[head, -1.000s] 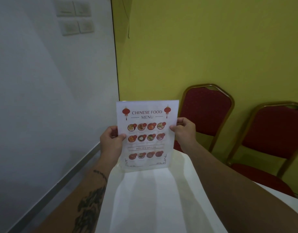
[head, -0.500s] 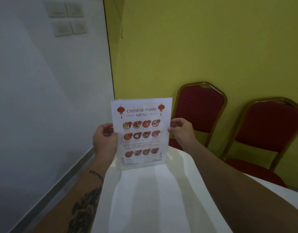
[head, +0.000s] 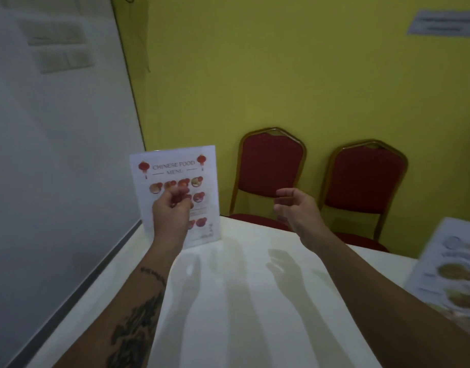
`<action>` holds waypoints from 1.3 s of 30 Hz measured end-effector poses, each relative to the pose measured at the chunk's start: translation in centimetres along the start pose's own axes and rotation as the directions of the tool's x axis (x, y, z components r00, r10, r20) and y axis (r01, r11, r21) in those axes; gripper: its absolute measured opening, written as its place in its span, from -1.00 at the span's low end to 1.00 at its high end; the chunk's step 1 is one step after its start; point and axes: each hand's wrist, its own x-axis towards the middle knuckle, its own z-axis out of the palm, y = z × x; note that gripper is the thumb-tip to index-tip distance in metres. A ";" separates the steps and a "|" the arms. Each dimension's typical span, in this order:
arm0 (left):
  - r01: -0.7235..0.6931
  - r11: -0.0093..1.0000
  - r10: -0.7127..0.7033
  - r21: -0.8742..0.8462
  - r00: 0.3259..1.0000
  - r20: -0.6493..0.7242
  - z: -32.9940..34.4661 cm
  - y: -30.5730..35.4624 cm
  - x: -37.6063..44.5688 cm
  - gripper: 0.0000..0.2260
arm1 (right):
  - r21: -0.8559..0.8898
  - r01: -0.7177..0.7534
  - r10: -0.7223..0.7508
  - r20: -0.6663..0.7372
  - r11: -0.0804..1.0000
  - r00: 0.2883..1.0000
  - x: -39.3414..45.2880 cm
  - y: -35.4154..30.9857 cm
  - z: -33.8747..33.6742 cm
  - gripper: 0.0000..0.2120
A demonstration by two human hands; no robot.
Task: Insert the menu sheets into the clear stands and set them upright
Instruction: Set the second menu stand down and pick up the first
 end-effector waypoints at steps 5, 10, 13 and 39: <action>0.073 0.995 -0.092 0.074 0.950 0.298 6.3 -1.0 -7.7 -0.78 | 0.000 0.006 -0.006 -0.029 1.000 1.000 -5.5 1.2 -9.1 -0.71; 0.131 0.988 -0.151 0.077 0.890 0.431 12.3 -1.1 -15.7 -0.83 | 0.017 -0.036 0.037 -0.055 0.999 0.998 -11.2 2.8 -17.7 -0.74; 0.141 0.986 -0.165 0.085 0.845 0.509 15.5 -1.3 -19.8 -0.83 | 0.008 -0.057 0.057 -0.074 0.998 0.996 -14.0 3.9 -22.2 -0.75; 0.160 0.976 -0.219 0.149 0.717 0.662 29.8 -6.0 -26.5 -0.72 | 0.040 -0.253 0.238 -0.503 0.967 0.831 -13.4 7.9 -39.3 -0.48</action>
